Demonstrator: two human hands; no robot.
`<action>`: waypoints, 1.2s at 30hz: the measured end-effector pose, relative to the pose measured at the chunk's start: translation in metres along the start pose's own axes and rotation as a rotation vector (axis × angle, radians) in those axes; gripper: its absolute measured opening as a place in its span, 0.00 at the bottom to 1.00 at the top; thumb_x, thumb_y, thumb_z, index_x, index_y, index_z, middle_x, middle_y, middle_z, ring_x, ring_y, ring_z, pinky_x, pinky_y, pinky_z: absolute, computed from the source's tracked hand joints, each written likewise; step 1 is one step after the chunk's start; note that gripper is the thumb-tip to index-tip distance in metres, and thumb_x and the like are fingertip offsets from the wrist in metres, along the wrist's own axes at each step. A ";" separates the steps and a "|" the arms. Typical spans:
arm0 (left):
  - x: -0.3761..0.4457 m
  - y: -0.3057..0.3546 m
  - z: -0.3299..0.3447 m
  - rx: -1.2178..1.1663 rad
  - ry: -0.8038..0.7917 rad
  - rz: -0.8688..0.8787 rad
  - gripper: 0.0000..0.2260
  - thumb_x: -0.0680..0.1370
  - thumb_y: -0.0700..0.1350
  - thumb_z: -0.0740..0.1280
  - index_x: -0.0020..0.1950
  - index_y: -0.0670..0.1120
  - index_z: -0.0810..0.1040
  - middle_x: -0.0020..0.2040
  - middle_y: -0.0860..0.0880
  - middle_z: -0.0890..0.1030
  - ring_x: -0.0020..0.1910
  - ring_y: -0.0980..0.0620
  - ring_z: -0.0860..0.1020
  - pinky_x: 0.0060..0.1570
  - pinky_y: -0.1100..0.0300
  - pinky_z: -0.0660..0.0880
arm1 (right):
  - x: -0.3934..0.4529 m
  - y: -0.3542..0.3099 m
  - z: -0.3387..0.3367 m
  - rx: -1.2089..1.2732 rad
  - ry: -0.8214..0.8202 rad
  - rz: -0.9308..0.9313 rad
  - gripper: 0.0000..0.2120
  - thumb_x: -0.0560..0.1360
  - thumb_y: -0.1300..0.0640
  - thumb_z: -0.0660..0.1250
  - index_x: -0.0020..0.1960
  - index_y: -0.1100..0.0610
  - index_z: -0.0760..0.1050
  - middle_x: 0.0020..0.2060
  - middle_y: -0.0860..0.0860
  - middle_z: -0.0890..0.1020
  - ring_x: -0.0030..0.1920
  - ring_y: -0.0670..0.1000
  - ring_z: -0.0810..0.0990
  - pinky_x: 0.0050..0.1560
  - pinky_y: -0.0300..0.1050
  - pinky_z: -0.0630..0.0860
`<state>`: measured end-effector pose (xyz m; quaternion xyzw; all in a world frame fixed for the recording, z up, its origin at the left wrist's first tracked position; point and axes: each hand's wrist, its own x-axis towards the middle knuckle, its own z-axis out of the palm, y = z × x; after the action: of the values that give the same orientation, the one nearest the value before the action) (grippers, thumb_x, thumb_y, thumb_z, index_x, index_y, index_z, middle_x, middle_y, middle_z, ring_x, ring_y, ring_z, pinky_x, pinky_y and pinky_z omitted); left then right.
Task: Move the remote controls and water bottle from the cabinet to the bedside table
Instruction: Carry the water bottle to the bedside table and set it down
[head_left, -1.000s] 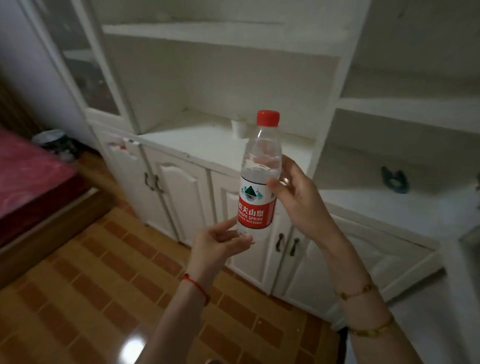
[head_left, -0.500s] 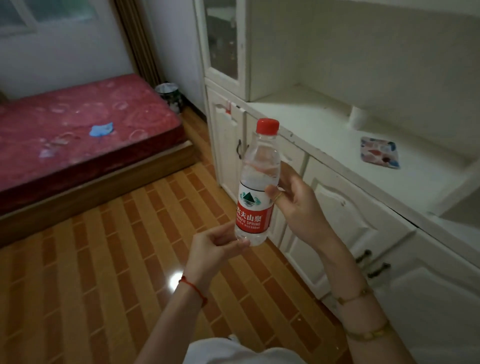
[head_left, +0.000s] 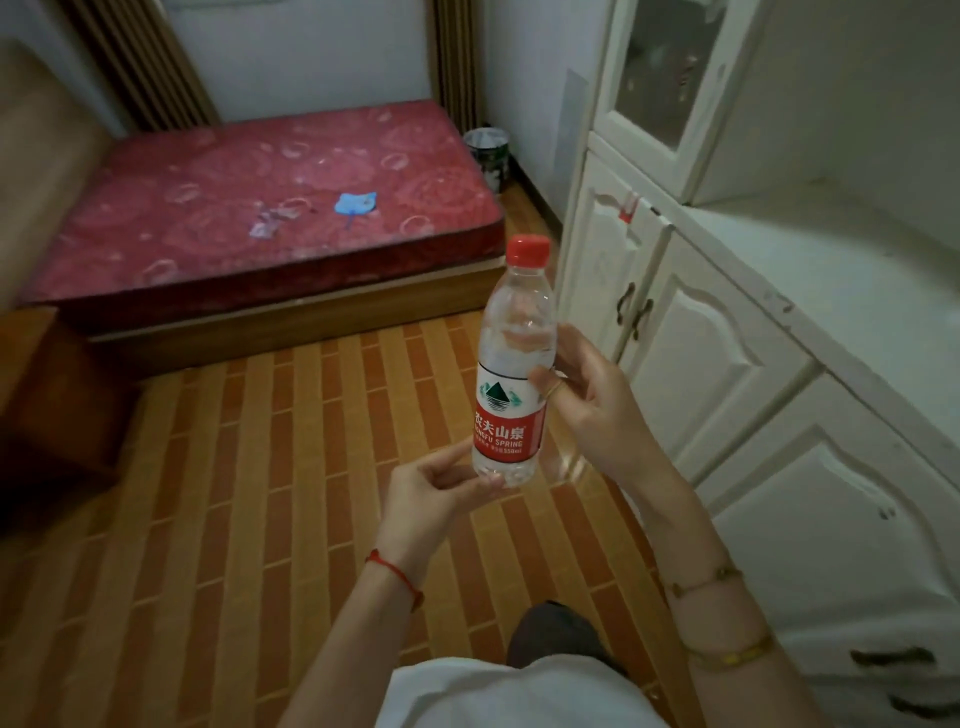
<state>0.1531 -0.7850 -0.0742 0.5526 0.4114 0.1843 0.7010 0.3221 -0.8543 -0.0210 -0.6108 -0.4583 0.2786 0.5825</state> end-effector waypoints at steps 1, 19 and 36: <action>0.004 0.002 -0.006 -0.006 0.018 -0.002 0.23 0.69 0.34 0.75 0.64 0.44 0.79 0.48 0.44 0.87 0.49 0.48 0.85 0.50 0.58 0.81 | 0.009 0.001 0.005 0.001 -0.029 -0.005 0.19 0.80 0.58 0.63 0.71 0.54 0.69 0.63 0.48 0.80 0.64 0.48 0.79 0.61 0.53 0.78; 0.147 0.056 -0.135 -0.197 0.487 -0.005 0.26 0.67 0.36 0.77 0.63 0.44 0.78 0.47 0.47 0.87 0.47 0.54 0.85 0.41 0.68 0.79 | 0.268 0.048 0.135 0.104 -0.507 -0.080 0.23 0.80 0.59 0.64 0.74 0.56 0.65 0.64 0.49 0.80 0.64 0.48 0.79 0.62 0.56 0.78; 0.274 0.110 -0.313 -0.396 0.917 -0.011 0.19 0.68 0.35 0.76 0.54 0.51 0.80 0.47 0.49 0.87 0.45 0.59 0.85 0.38 0.71 0.77 | 0.496 0.071 0.351 0.205 -0.970 -0.165 0.23 0.80 0.60 0.62 0.74 0.56 0.65 0.65 0.47 0.78 0.65 0.48 0.78 0.62 0.50 0.77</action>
<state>0.0931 -0.3588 -0.0904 0.2689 0.6372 0.4792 0.5404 0.2423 -0.2486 -0.0522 -0.3124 -0.6933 0.5272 0.3793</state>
